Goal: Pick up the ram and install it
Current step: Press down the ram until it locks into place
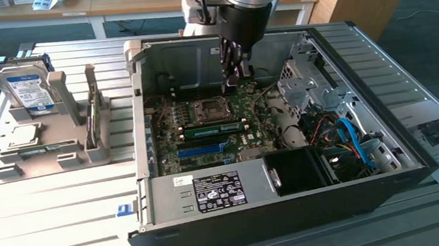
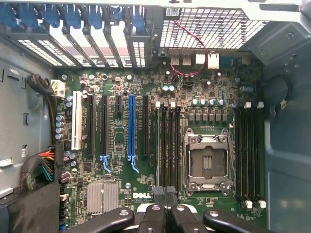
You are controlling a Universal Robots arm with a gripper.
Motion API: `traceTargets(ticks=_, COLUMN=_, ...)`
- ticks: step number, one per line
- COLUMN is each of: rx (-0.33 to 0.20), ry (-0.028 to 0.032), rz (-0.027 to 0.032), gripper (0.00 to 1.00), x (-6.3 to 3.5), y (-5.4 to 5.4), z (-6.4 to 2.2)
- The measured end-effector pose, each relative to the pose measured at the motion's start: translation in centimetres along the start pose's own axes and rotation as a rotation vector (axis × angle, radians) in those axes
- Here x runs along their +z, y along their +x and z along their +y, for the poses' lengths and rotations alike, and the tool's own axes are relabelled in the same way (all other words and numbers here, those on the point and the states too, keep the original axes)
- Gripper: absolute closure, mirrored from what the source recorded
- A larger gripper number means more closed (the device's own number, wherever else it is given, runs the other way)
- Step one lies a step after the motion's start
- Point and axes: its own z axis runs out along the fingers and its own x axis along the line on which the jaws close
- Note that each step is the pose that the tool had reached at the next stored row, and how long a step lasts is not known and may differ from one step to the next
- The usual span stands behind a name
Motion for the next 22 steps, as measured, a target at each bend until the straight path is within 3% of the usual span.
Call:
traceTargets(ticks=8, rx=0.000, ry=0.0000, rz=-0.0002, gripper=0.89, x=-0.03, y=0.0, z=-0.60)
traceTargets(ticks=22, rx=0.000, ry=0.0001, rz=-0.0002, gripper=0.89, x=-0.16, y=-0.1, z=-2.83)
